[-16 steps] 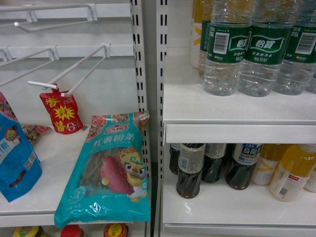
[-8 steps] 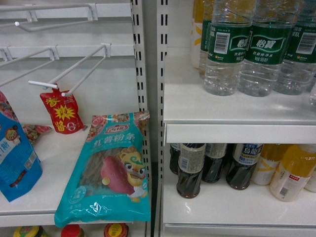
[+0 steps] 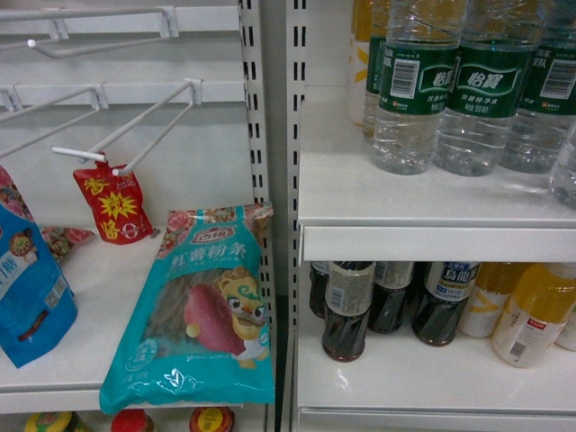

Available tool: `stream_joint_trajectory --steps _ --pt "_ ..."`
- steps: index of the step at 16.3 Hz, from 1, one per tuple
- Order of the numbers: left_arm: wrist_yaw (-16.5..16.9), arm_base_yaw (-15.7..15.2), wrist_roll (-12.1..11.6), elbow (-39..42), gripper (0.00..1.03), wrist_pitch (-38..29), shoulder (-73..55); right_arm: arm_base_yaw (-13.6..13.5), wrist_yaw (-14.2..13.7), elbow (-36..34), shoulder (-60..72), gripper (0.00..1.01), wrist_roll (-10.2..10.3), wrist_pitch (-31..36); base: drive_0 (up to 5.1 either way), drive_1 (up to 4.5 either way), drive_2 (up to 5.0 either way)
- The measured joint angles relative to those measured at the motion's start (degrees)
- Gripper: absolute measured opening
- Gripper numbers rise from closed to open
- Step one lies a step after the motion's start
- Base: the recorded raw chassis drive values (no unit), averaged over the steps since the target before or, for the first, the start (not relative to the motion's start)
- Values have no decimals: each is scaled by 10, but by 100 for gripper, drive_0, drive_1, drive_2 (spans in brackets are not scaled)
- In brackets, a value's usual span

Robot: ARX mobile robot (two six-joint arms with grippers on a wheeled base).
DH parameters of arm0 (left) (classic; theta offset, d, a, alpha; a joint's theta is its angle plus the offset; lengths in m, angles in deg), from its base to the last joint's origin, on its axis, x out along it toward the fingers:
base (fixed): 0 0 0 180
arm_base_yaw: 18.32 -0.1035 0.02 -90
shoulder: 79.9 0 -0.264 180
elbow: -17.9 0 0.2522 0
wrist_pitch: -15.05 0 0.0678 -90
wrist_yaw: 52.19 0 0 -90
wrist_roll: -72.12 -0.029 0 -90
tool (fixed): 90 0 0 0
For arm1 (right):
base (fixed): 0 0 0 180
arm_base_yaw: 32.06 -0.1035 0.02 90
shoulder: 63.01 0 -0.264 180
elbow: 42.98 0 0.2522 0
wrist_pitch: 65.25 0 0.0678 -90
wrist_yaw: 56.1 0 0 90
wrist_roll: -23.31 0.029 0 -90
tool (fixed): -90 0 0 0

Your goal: Move water from second to third shelf

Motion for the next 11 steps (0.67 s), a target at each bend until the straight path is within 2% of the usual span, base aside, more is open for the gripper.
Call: stream_joint_trajectory --steps 7,9,11 --pt "0 0 0 0 98 0 0 0 -2 6 12 40 -5 7 0 0 0" --pt "0 0 0 0 98 0 0 0 0 6 12 66 -6 5 0 0 0" --pt "0 0 0 0 98 0 0 1 1 6 5 77 -6 9 0 0 0"
